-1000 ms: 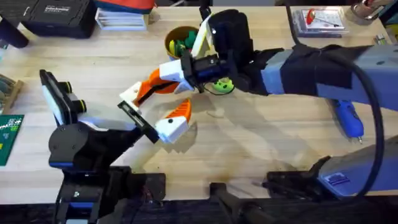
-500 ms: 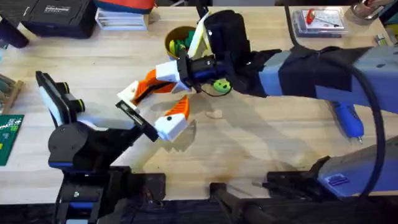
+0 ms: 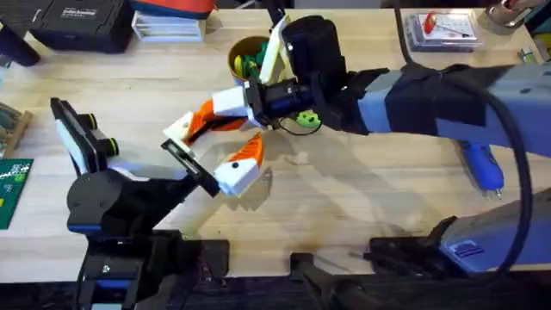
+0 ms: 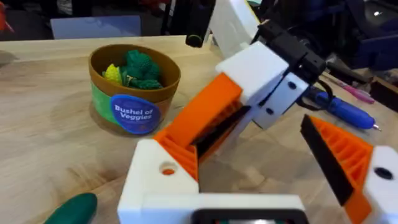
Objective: Pick up the gripper from the table and insert it into the empty holder that is missing its gripper. Then pick up a screw, insert it into the mounting hole, and use the screwdriver to tighten it. Finally, clean up the table by picking up the vegetable and placing it into the bucket.
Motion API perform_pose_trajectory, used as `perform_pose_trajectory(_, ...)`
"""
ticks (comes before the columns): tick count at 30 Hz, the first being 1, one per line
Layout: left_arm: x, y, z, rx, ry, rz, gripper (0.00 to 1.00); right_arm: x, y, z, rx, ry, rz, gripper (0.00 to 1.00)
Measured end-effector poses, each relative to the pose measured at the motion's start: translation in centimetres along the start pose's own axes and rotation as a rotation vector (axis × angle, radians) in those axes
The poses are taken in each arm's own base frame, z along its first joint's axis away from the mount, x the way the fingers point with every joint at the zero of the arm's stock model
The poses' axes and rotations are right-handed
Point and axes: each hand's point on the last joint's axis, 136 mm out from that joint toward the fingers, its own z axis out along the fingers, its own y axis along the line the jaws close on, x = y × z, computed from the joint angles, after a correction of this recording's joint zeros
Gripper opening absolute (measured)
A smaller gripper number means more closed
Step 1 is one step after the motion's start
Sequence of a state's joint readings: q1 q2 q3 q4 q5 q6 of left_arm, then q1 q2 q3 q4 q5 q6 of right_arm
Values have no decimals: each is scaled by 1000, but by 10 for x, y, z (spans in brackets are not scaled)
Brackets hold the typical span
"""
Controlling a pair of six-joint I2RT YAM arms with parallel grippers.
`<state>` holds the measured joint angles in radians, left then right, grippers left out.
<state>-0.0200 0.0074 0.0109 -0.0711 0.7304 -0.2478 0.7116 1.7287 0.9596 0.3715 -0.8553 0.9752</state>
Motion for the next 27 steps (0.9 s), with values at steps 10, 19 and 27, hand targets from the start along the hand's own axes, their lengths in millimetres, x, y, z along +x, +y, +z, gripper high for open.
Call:
perform_pose_trajectory(10,2,-8,0,43,11,17,987,17,9,-2,-64,101,-15,523)
perform_pose_trajectory(19,2,-8,0,45,12,21,986,12,8,-8,-71,95,-32,987)
perform_pose_trajectory(27,4,-15,0,82,22,22,986,-24,-10,-37,-39,-20,-43,993)
